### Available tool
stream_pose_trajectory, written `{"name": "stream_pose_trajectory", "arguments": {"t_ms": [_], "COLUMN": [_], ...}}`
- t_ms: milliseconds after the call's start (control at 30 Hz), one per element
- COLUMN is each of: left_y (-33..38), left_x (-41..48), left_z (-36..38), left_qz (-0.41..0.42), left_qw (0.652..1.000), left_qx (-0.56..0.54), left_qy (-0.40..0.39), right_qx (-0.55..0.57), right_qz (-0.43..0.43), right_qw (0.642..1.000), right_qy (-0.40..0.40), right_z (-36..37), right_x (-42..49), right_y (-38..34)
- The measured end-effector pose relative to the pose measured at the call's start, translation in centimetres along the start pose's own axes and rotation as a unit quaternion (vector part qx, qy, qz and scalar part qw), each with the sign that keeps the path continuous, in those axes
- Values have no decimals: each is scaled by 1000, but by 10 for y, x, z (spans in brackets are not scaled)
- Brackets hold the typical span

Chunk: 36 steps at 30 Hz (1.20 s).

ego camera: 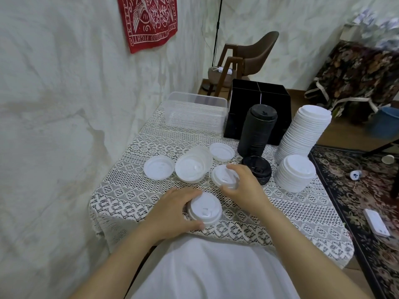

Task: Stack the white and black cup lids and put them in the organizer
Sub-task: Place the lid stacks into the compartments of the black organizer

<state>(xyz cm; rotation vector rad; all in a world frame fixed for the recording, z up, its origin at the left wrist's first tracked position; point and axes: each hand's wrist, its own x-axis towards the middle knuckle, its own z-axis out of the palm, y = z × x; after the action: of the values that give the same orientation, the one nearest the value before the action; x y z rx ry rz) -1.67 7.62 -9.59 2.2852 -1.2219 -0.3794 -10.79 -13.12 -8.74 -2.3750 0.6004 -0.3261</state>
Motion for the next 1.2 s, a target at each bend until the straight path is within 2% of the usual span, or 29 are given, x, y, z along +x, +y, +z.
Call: {"name": "stream_pose_trajectory", "arguments": {"t_ms": [100, 200, 333, 500, 700, 933, 1200], "left_y": [-1, -4, -9, -11, -10, -14, -10], "left_x": [-1, 0, 1, -1, 0, 0, 1], "left_z": [-3, -3, 1, 2, 2, 3, 3], "left_qz": [0, 3, -3, -15, -5, -7, 15], "left_qw": [1000, 999, 997, 996, 999, 998, 999], "left_qx": [-7, -27, -71, -88, -49, -54, -26], "left_qy": [-11, -20, -1, -3, -14, -22, -30], "right_qx": [58, 95, 77, 48, 28, 24, 15], "right_qz": [-18, -72, -125, -137, -131, -117, -136], "right_qw": [998, 992, 983, 978, 979, 983, 983], "right_qy": [5, -38, -113, -147, -153, -140, -119], "right_z": [-7, -8, 4, 14, 20, 26, 29], "right_x": [-22, -38, -46, -43, -44, -44, -45], "right_y": [3, -4, -15, -10, -8, -6, -2]}}
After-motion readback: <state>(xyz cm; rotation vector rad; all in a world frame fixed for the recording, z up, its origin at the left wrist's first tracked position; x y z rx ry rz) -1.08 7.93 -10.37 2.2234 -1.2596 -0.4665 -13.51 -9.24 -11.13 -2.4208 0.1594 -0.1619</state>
